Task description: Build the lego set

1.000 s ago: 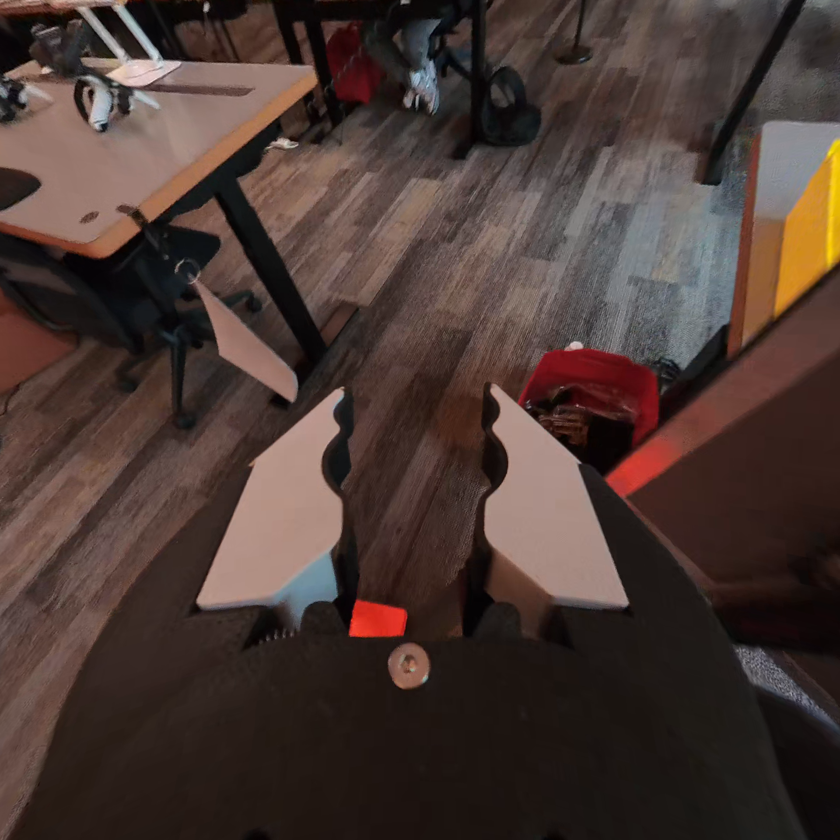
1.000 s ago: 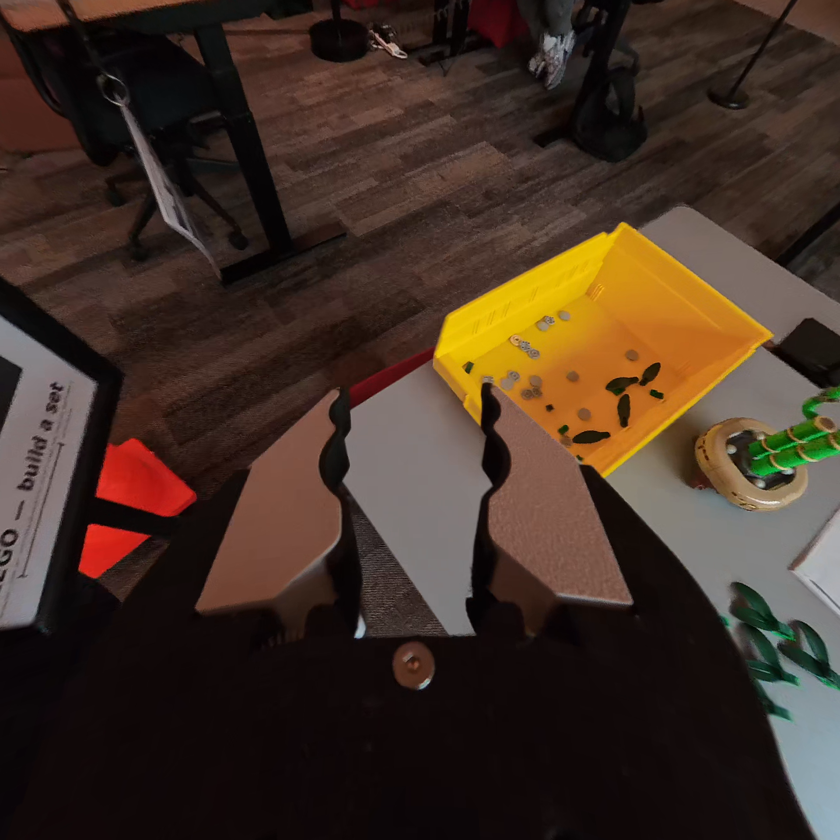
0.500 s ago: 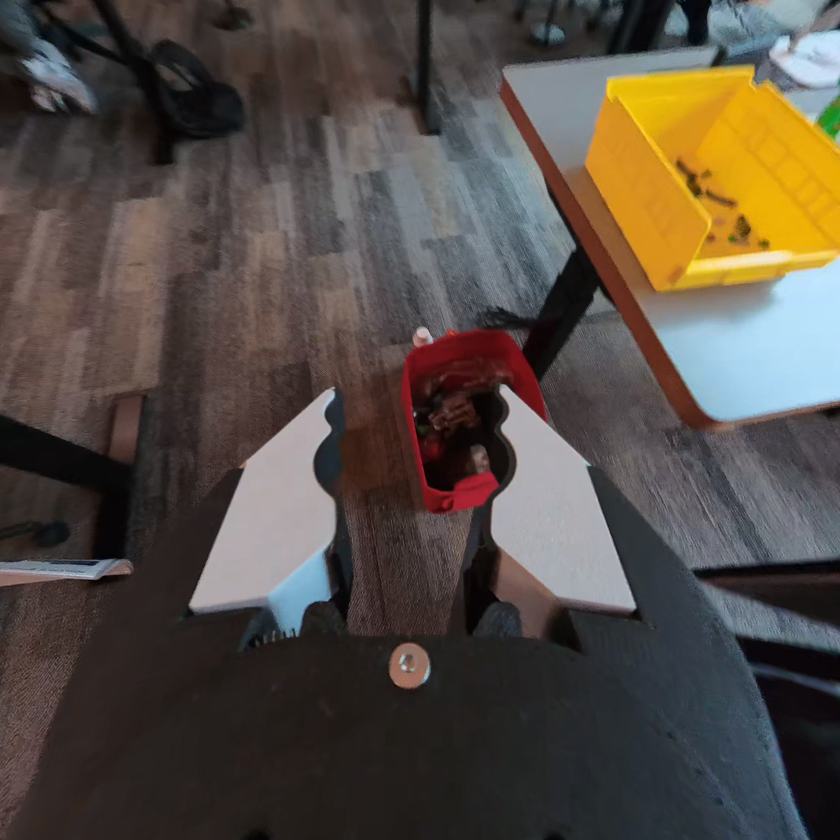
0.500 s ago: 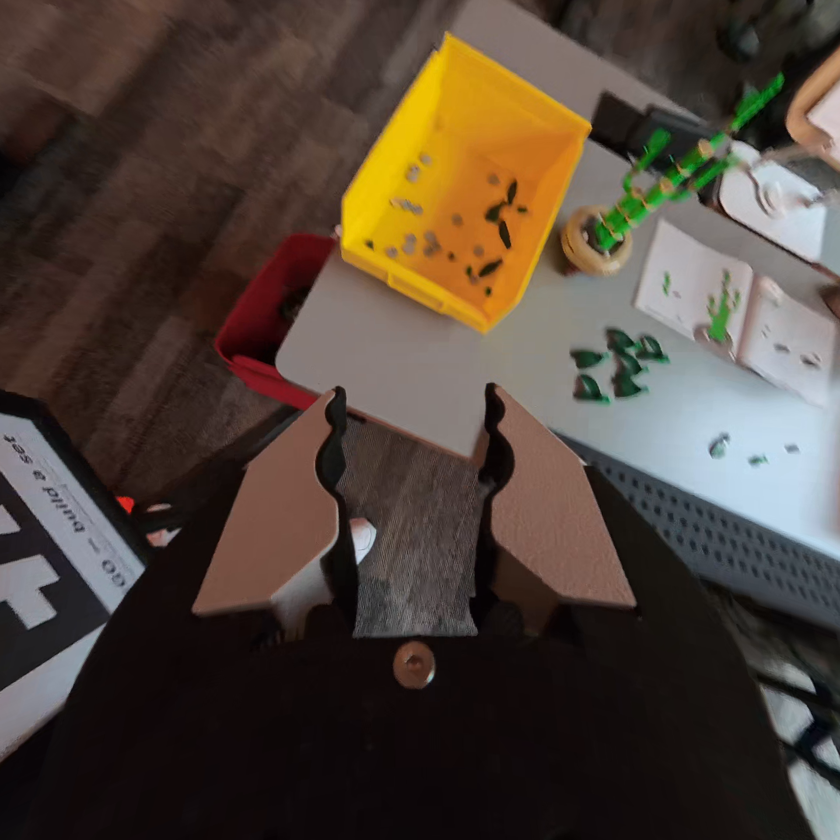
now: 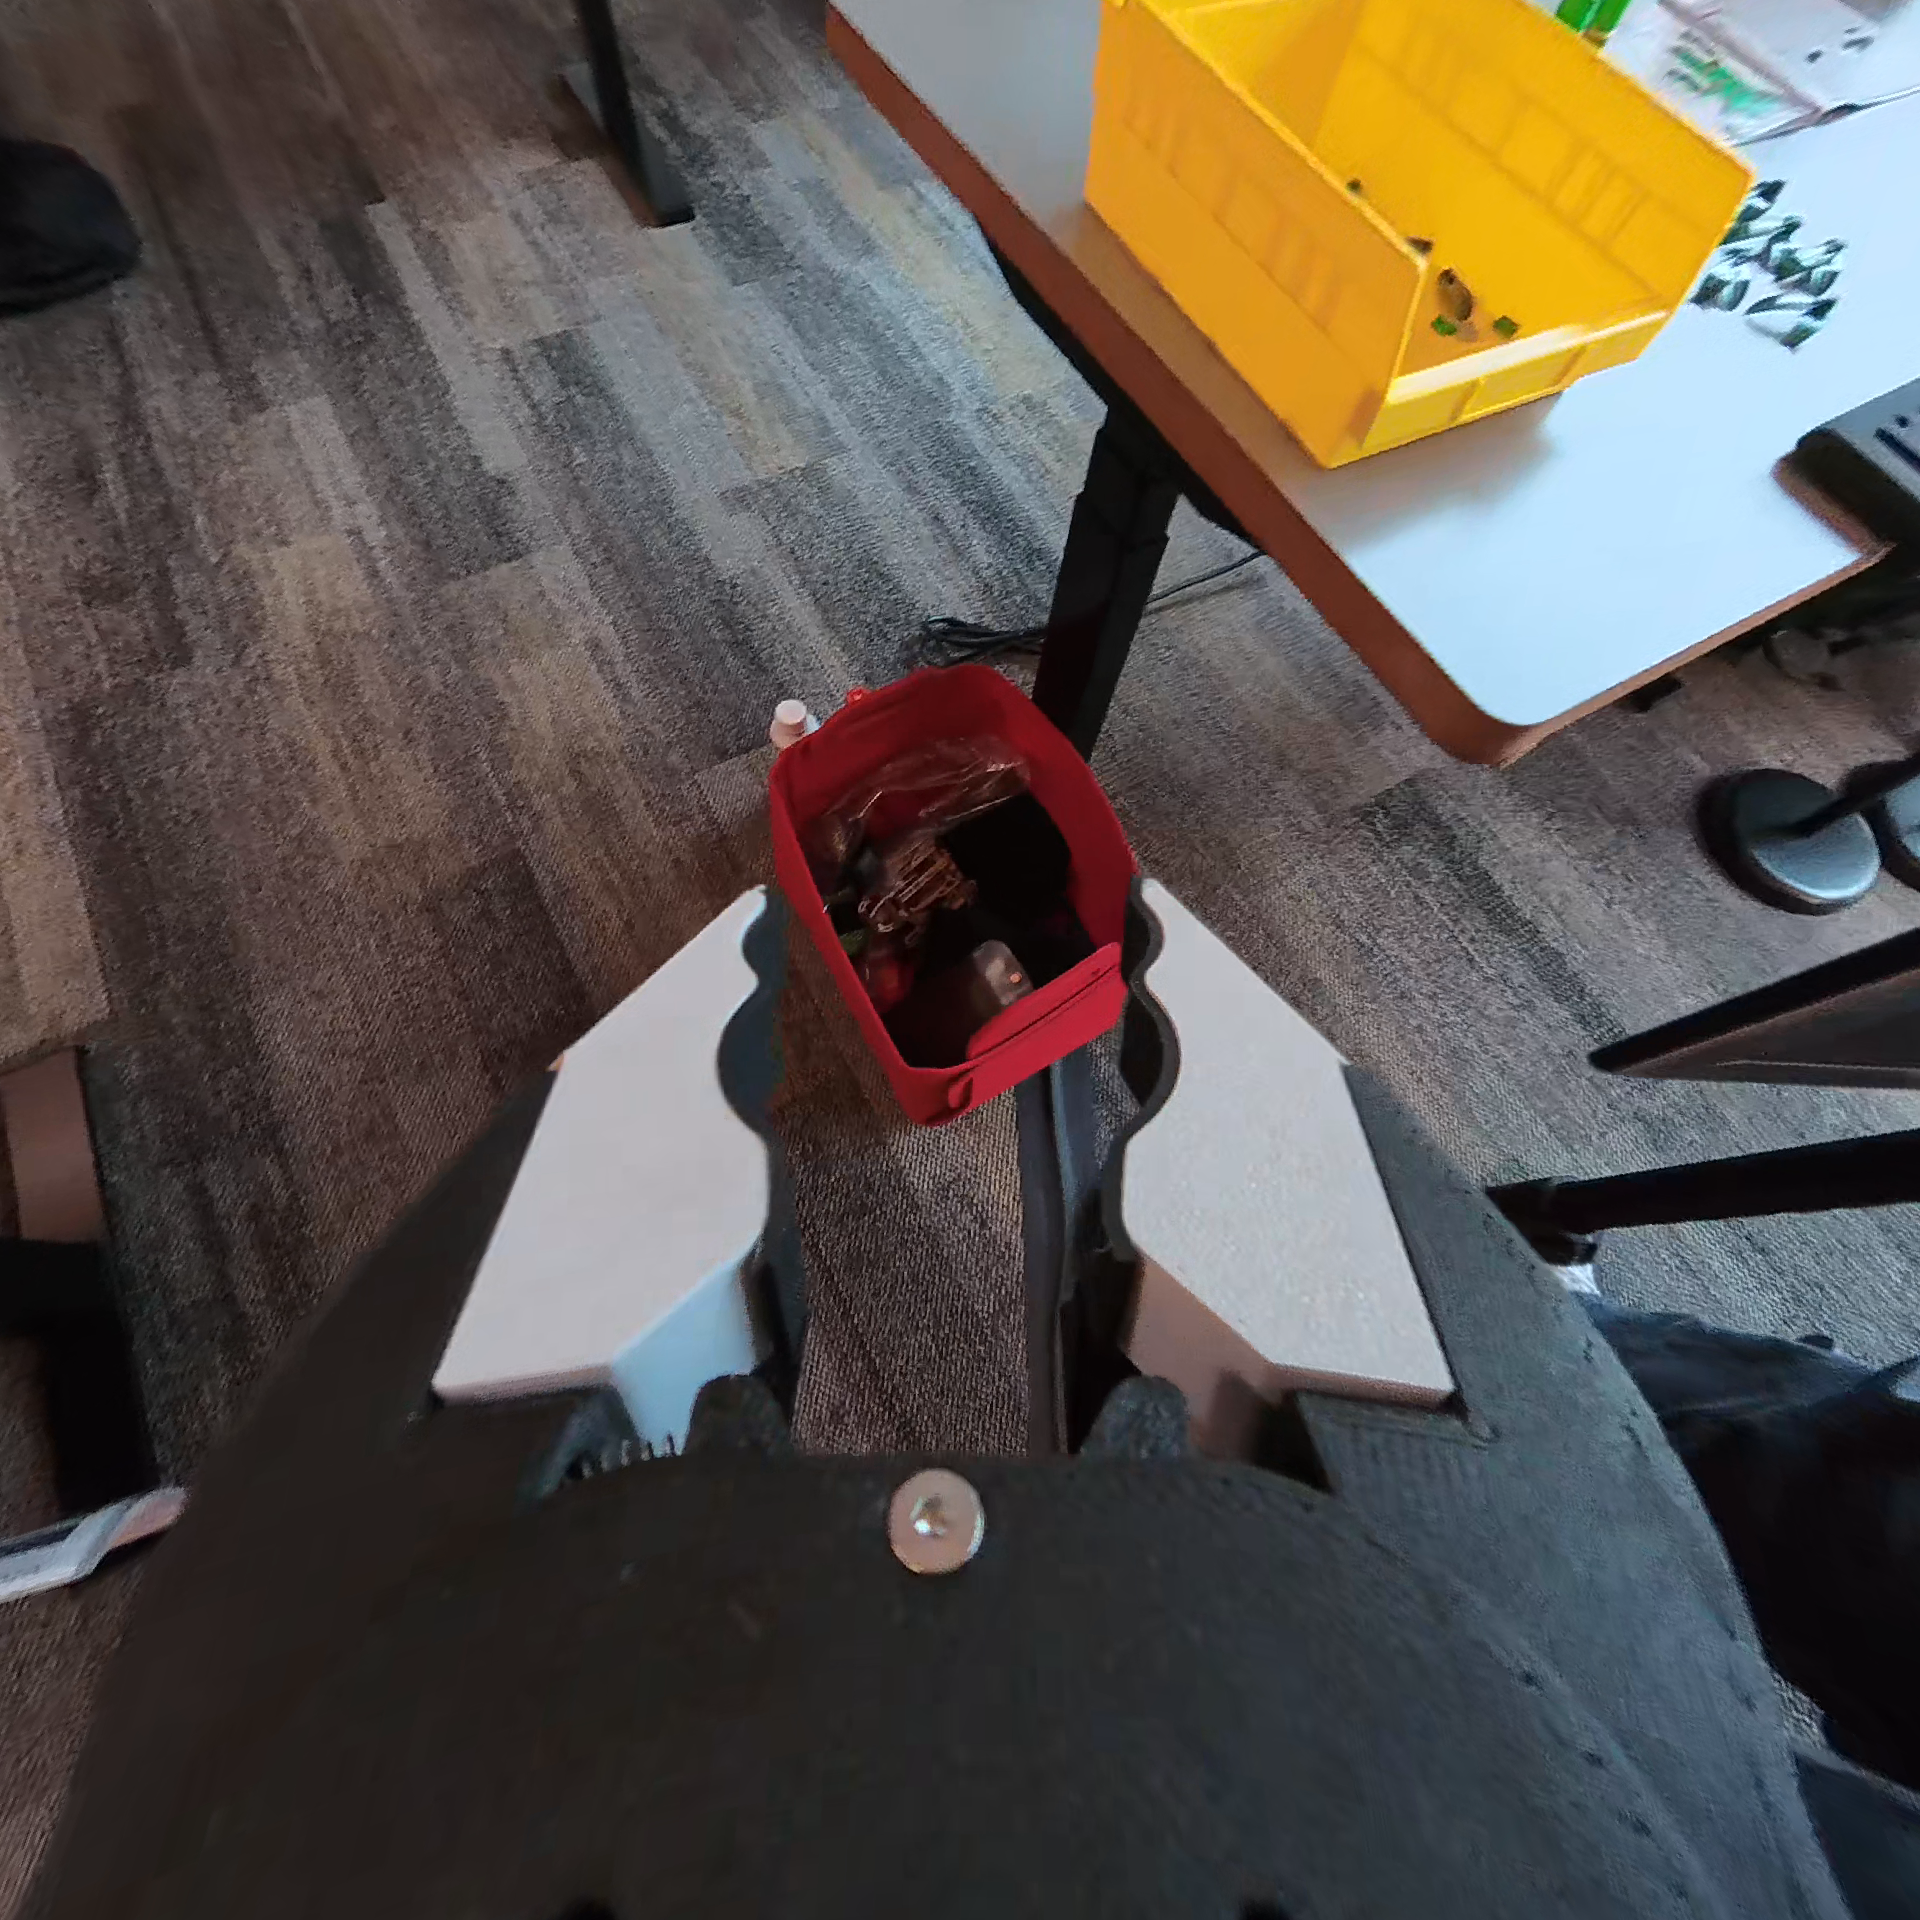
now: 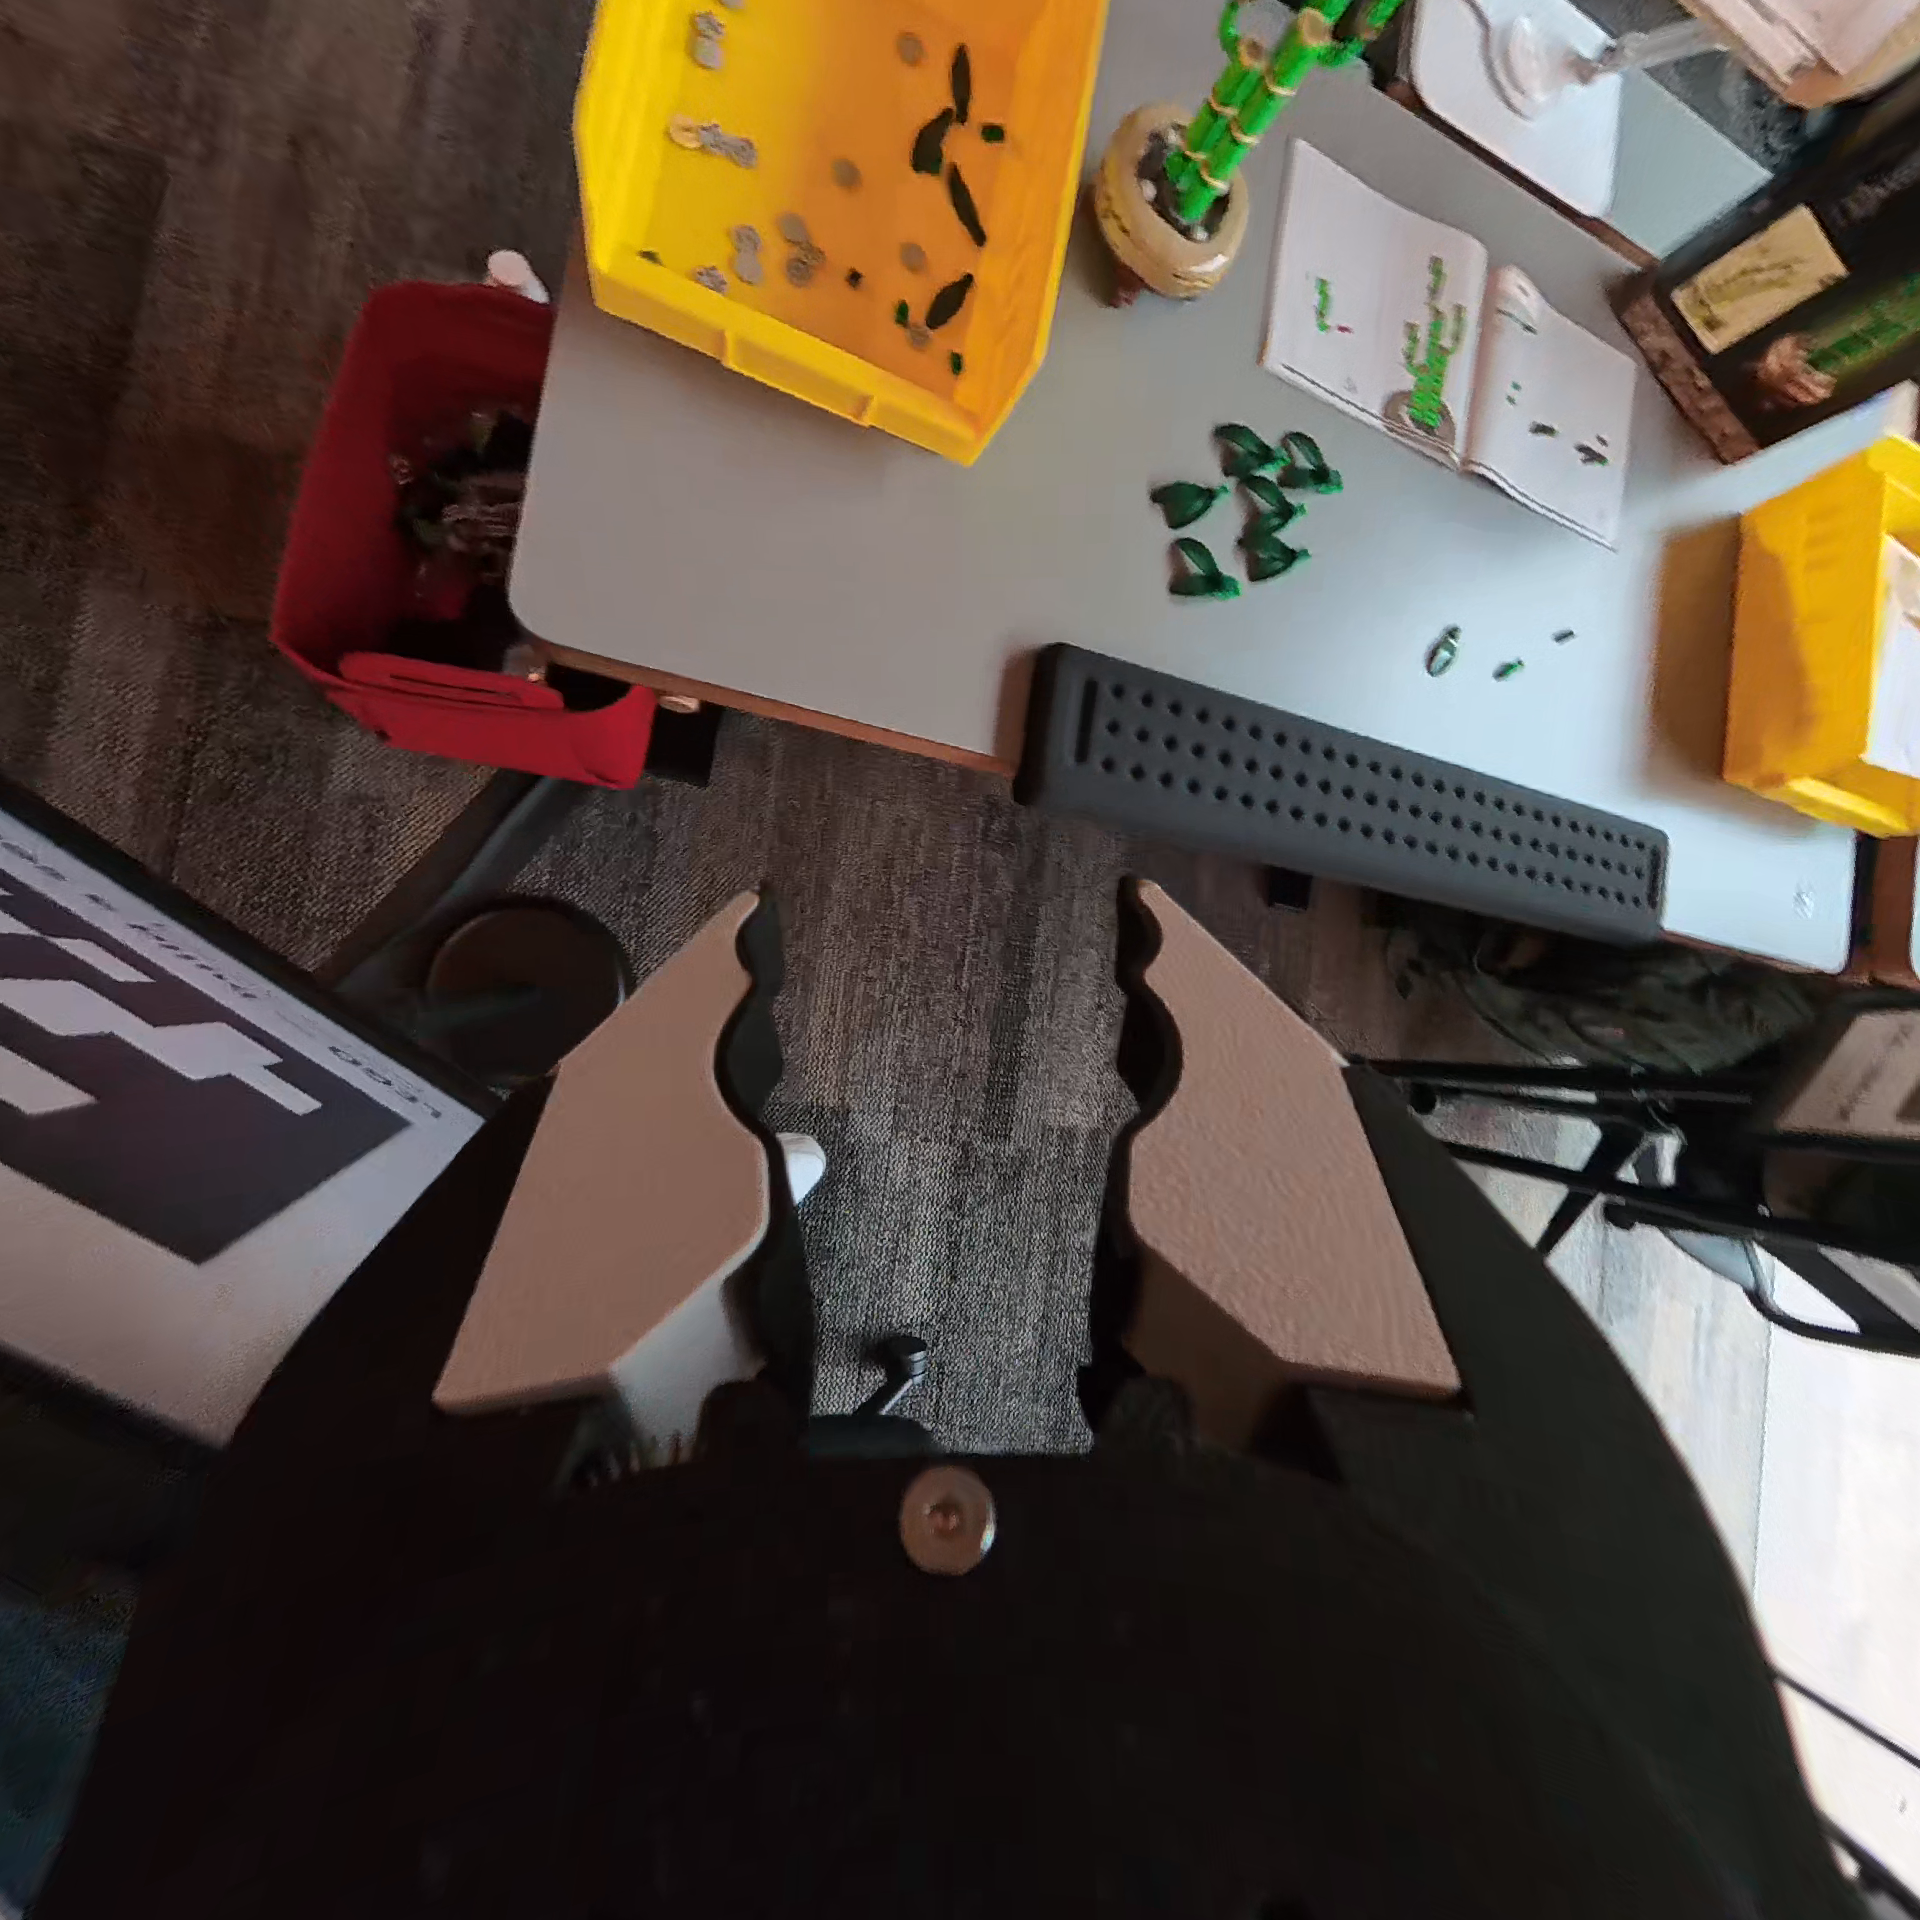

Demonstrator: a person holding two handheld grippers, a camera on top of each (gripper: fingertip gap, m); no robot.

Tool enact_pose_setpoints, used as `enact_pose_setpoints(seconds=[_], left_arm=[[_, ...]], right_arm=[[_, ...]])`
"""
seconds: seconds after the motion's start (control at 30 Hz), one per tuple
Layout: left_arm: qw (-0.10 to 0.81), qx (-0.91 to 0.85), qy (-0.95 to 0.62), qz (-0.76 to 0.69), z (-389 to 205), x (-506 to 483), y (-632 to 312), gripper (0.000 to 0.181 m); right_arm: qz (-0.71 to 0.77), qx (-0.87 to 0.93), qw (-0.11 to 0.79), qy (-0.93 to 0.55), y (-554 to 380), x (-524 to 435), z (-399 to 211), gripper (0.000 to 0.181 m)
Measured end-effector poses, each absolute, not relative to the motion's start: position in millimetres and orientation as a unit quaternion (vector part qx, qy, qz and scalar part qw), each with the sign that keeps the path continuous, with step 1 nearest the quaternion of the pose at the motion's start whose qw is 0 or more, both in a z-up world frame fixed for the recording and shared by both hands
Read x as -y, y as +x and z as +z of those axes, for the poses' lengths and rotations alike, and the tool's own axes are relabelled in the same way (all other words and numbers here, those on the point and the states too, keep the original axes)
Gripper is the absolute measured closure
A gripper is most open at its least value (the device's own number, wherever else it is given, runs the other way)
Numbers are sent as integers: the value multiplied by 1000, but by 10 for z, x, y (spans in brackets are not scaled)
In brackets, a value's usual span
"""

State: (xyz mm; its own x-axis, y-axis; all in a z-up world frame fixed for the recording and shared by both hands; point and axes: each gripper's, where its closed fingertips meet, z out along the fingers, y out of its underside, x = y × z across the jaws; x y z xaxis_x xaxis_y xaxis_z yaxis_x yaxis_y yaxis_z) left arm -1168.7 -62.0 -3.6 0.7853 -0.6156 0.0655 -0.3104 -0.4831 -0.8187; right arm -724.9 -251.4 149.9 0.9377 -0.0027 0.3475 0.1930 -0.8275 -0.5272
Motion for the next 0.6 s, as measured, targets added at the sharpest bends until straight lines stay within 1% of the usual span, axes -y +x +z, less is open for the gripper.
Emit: enact_pose_setpoints(seconds=[0.1,0.17,0.23,0.3,0.47,0.6], left_arm=[[434,-290,-833,-182,52,638,-11572,118],[438,-300,-830,-174,130,666,-11527,116],[448,-308,-824,-159,249,719,-11520,114],[460,-314,-817,-150,343,816,-11519,115],[443,-330,-821,-144,311,1240,-11403,115],[427,-332,-828,-147,318,1712,-11121,116]], right_arm=[[-193,4,305,-933,-7063,2804,1600,120],[-204,-36,333,-920,-6930,2982,1649,125],[-200,-72,362,-908,-6822,3118,1608,127],[-194,-94,371,-903,-6717,3211,1500,126],[-195,-84,399,-892,-6440,3276,1402,126],[-194,-85,420,-882,-6027,3410,1350,126]])
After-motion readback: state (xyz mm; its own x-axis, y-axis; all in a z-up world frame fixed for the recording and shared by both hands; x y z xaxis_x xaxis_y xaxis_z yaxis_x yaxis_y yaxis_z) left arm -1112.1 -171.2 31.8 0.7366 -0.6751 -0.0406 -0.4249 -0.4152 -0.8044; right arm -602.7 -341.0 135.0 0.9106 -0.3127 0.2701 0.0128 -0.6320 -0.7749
